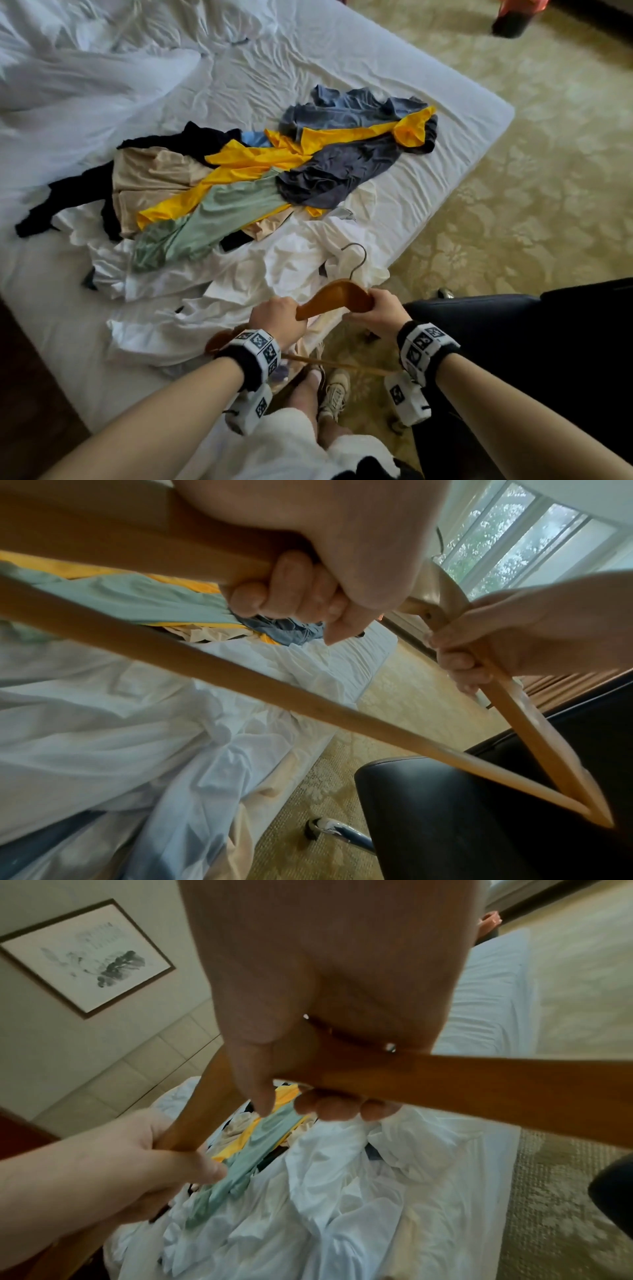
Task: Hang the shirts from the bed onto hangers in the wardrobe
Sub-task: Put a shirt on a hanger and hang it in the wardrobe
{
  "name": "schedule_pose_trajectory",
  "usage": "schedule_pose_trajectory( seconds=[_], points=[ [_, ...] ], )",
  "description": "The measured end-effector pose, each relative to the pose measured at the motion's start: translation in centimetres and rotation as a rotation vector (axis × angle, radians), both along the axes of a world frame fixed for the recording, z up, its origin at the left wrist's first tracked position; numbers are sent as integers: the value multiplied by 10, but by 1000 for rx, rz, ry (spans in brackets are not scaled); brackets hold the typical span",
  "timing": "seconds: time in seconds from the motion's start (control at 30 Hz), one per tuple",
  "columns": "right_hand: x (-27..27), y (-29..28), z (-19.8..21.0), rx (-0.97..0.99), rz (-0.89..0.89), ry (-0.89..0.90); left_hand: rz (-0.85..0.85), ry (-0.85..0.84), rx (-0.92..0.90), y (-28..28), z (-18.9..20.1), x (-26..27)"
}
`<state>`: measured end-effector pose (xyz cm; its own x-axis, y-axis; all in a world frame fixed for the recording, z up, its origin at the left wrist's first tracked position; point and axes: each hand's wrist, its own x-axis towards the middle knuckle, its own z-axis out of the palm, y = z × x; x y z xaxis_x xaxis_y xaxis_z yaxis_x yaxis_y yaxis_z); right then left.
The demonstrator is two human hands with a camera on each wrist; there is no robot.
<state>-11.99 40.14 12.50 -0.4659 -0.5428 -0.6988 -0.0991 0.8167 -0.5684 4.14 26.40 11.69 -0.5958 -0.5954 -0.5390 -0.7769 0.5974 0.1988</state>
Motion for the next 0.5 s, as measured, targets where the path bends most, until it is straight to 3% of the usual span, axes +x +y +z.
schedule_pose_trajectory(
  seconds=[0.17, 0.27, 0.37, 0.5],
  points=[
    [-51, -46, 5, -58, -169, -556, -227, -4, 23, -44, -29, -50],
    [-75, -73, -1, 58, -247, -722, -315, 76, 39, -66, -39, -85],
    [-98, -88, -11, 3, -318, -661, -358, 232, -69, -82, -57, -110],
    [-130, -96, -38, -245, -352, -237, -328, 269, -40, -93, -86, -133]
  ],
)
